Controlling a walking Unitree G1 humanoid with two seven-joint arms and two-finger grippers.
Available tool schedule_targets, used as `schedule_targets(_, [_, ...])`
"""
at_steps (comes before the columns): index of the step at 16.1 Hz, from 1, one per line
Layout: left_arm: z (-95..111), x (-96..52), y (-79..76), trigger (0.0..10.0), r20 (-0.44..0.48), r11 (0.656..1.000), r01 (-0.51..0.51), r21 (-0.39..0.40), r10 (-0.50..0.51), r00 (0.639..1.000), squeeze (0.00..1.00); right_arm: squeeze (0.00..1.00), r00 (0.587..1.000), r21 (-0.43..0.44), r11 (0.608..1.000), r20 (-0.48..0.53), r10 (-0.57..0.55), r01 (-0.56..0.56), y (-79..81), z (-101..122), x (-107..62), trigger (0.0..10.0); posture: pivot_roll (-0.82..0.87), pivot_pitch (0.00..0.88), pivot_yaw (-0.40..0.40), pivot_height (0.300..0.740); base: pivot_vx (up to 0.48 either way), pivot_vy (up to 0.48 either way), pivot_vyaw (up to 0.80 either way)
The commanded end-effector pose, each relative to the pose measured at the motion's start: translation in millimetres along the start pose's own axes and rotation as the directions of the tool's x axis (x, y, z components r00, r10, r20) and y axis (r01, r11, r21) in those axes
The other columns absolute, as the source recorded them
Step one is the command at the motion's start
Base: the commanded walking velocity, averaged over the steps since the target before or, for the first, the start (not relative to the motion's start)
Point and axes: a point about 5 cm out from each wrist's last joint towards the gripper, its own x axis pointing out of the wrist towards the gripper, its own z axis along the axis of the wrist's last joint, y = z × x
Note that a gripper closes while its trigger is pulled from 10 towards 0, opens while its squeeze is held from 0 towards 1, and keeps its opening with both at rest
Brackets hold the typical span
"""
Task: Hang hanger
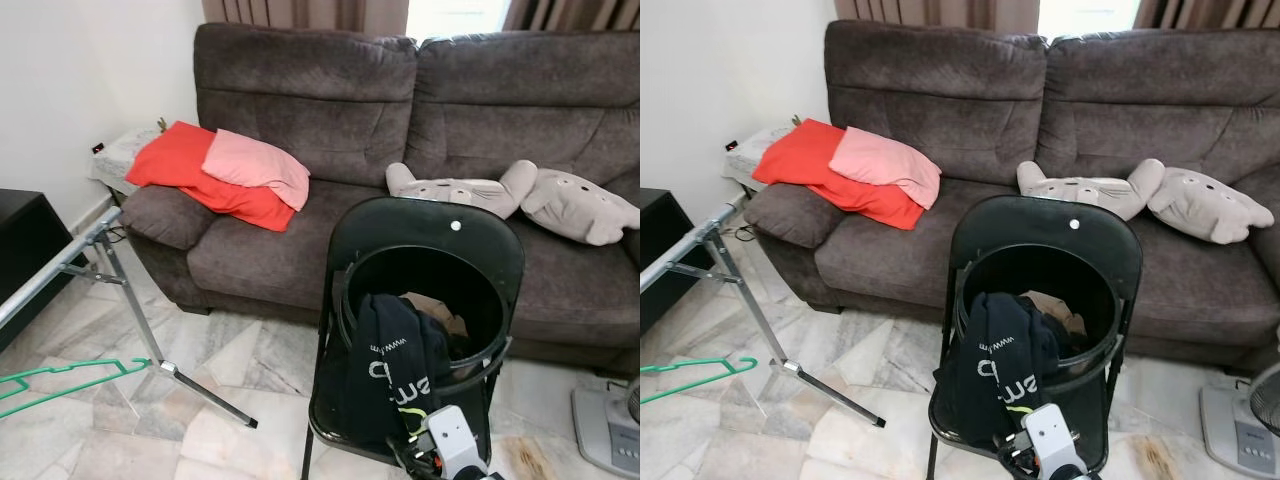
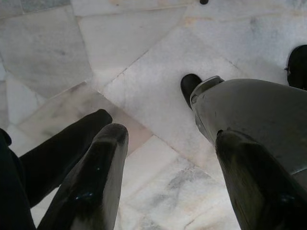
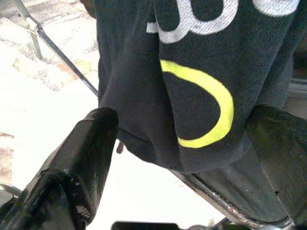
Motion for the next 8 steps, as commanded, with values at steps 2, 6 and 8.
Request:
schedule_targets(2, [-1.5, -0.5, 4.3, 10.0, -0.007, 1.000, -0.006, -0.001, 0.006, 1.000, 0.00, 0.00, 0.999, -0.003, 0.999, -0.020, 0.032, -0.032, 5.5, -3.0, 2.7, 10.0, -0.04, 0.073, 0.038, 0.740, 0.000, 0.000, 0.00])
schedule_targets(6, [-1.6, -0.6, 4.8, 10.0, -0.007, 1.000, -0.005, 0.005, 0.005, 1.000, 0.00, 0.00, 1.000, -0.025, 1.000, -0.028, -0.003, 0.002, -3.6, 1.2, 8.3, 8.0, -0.04, 0.076, 0.039, 0.740, 0.000, 0.000, 0.00])
schedule_targets(8, [-1.1, -0.6, 5.1, 10.0, -0.006, 1.000, -0.005, 0.005, 0.005, 1.000, 0.00, 0.00, 0.998, -0.042, 0.999, -0.057, -0.028, 0.026, -8.1, 0.6, 12.3, 1.8, -0.04, 0.077, 0.040, 0.740, 0.000, 0.000, 0.00])
